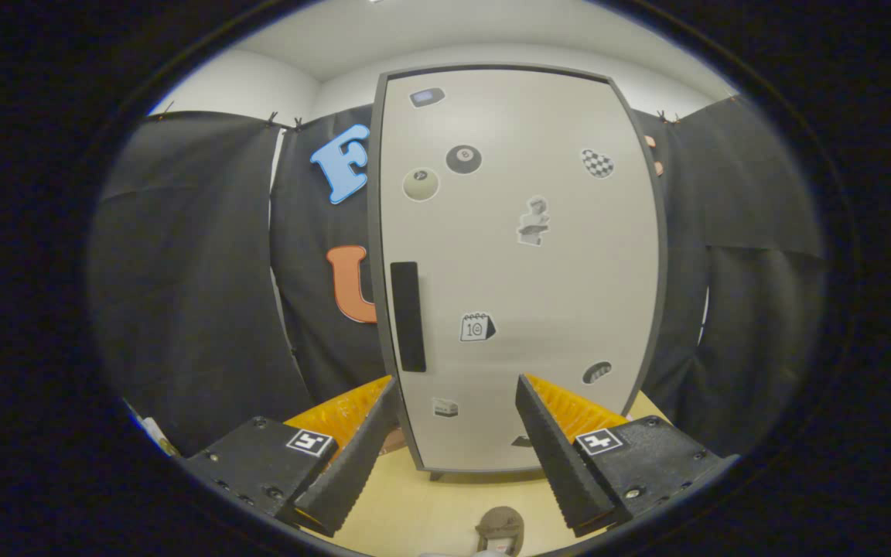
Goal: Open the shoe cabinet door, grab the shoes and put them into the shoe cabinet, then close the shoe cabinet door.
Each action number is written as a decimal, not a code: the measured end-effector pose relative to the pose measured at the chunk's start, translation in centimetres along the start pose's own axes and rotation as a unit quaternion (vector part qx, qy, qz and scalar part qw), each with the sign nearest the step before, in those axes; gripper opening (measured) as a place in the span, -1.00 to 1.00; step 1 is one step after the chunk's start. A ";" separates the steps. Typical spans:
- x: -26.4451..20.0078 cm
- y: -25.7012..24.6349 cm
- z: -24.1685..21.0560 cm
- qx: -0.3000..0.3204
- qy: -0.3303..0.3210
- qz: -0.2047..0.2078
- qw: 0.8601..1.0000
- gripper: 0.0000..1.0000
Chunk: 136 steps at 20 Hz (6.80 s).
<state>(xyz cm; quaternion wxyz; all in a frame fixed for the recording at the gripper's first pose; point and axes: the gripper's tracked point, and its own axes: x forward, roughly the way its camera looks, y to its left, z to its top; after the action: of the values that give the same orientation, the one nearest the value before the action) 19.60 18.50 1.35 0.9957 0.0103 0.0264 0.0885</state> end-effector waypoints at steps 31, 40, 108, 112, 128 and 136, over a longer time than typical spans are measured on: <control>1.4 2.0 0.4 -0.001 0.028 0.057 0.998 -0.42; -7.8 -3.7 -0.9 0.011 0.019 -0.003 1.000 -0.45; 7.7 -1.1 -43.7 0.120 0.317 0.033 0.940 0.84; 10.0 -0.9 -44.6 0.119 0.322 0.032 0.939 0.83; 7.9 -3.1 -38.2 0.100 0.305 0.043 0.946 -0.87; 5.4 -4.4 -20.9 0.038 0.182 0.023 0.982 -0.86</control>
<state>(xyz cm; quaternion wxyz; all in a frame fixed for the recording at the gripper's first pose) 24.54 15.44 -19.85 0.9708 0.0325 0.2105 0.1106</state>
